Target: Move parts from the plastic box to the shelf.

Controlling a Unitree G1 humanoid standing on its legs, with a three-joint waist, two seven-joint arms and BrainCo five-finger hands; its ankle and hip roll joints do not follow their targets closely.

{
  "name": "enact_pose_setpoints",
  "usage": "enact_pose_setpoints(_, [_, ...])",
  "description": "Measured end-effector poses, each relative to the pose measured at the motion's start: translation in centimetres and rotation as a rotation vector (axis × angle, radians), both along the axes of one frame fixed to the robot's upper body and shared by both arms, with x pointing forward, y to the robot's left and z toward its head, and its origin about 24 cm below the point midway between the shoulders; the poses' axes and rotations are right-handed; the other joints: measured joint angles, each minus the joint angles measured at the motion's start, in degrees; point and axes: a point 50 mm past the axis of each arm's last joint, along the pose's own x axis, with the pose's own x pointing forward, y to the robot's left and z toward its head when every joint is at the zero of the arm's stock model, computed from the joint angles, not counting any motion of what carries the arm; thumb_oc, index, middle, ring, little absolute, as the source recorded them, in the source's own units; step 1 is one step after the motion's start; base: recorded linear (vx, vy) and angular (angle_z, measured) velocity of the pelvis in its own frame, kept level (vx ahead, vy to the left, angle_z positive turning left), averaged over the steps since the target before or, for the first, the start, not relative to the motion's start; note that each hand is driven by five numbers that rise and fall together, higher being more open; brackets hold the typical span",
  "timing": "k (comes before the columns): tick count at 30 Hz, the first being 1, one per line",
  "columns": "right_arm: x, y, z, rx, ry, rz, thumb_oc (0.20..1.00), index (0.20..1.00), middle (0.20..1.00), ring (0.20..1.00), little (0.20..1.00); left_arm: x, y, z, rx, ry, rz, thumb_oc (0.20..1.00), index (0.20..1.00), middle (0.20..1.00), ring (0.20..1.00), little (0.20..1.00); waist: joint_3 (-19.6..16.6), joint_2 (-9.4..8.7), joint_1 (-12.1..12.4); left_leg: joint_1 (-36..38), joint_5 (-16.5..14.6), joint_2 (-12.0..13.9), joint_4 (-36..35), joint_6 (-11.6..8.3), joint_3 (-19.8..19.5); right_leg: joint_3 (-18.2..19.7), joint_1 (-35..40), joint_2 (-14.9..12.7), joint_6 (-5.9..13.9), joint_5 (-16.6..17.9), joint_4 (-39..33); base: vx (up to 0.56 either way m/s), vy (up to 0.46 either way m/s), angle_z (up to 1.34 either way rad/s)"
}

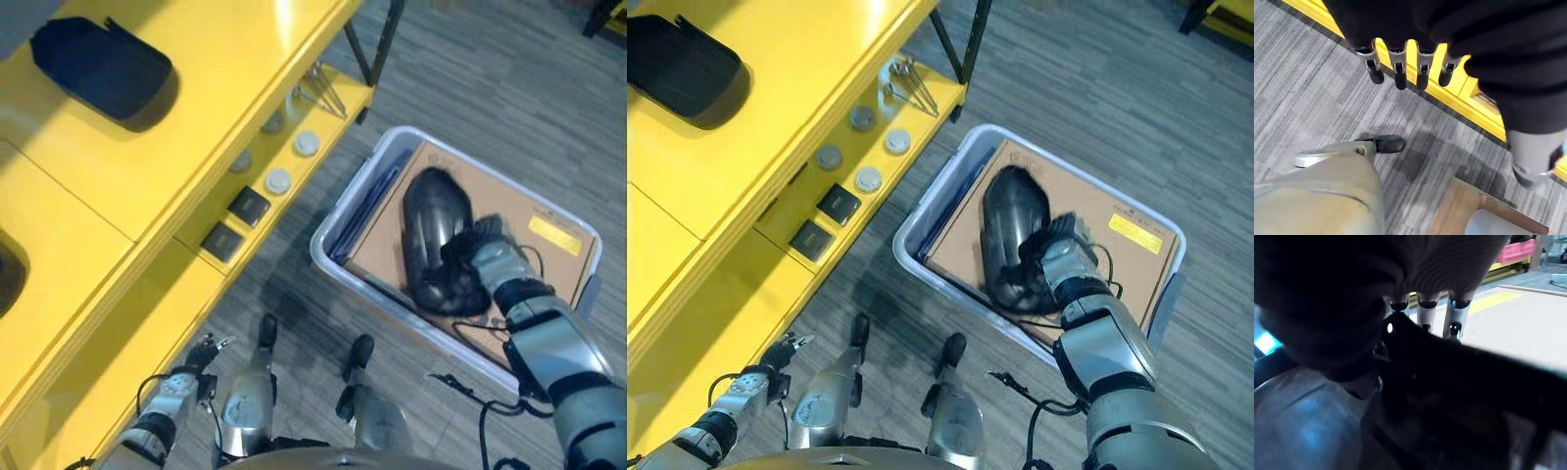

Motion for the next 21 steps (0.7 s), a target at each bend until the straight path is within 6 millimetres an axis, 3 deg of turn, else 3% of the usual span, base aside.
enact_pose_setpoints(4, [-3.5, -1.3, -4.3, 0.081, 0.133, -0.120, 0.200, 0.200, 0.200, 0.200, 0.200, -0.7, 0.2, -0.3, 0.007, 0.011, 0.001, 1.000, 1.000, 1.000, 1.000, 1.000, -3.6, -0.13, 0.0, 0.6, -0.1, 0.0, 0.0, -0.05, -0.4, -0.4, 0.9, 0.0, 0.04, -0.4, 0.0, 0.03, -0.052, 0.06])
enact_pose_setpoints(8, [-8.7, -2.5, -9.0, 0.151, 0.276, -0.239, 0.200, 0.200, 0.200, 0.200, 0.200, -0.4, 0.6, 0.2, 0.045, -0.020, -0.047, 1.000, 1.000, 1.000, 1.000, 1.000, -6.1, -1.06, -0.9, 2.3, -0.4, 0.4, 0.0, -0.19, -1.1, -1.2, 3.0, 0.1, 0.08, -1.2, -0.3, 0.05, -0.093, 0.08])
enact_pose_setpoints(13, [-14.0, -3.5, -12.3, 0.186, 0.301, -0.278, 0.200, 0.200, 0.200, 0.200, 0.200, 0.9, 0.3, 2.5, 0.059, -0.154, -0.145, 1.000, 1.000, 1.000, 1.000, 1.000, -9.3, -1.94, -2.0, 5.2, -1.4, 0.7, -0.4, -0.47, -0.8, -1.1, 5.8, 0.4, 0.08, -2.4, -0.4, 0.03, -0.087, -0.03])
enact_pose_setpoints(16, [-14.5, -3.1, -12.0, 0.125, 0.184, -0.213, 0.200, 0.200, 0.200, 0.200, 0.200, 3.2, -0.2, 6.2, 0.050, -0.318, -0.225, 1.000, 1.000, 1.000, 1.000, 1.000, -11.4, -2.70, -4.6, 6.1, -1.5, 1.3, -0.4, -0.54, 0.6, 0.0, 5.9, 0.8, 0.01, -2.3, -0.4, -0.02, -0.056, -0.22])
enact_pose_setpoints(20, [-12.6, -2.1, -8.7, 0.007, -0.028, -0.040, 0.200, 0.200, 0.200, 0.200, 0.200, 5.7, -1.9, 11.1, -0.010, -0.517, -0.288, 1.000, 1.000, 1.000, 1.000, 1.000, -12.7, -2.72, -6.7, 7.3, -1.5, 1.6, -0.4, -0.64, 2.1, 1.4, 6.1, 1.0, 0.00, -2.2, -0.4, -0.02, -0.015, -0.22])
enact_pose_setpoints(21, [-11.3, -1.3, -6.5, -0.049, -0.126, 0.042, 0.200, 0.200, 0.200, 0.200, 0.200, 6.5, -2.8, 13.0, -0.047, -0.576, -0.303, 1.000, 1.000, 1.000, 1.000, 1.000, -13.2, -2.67, -7.7, 7.7, -1.6, 1.7, -0.4, -0.65, 2.6, 2.0, 6.2, 1.2, 0.00, -2.2, -0.4, -0.06, -0.014, -0.28])
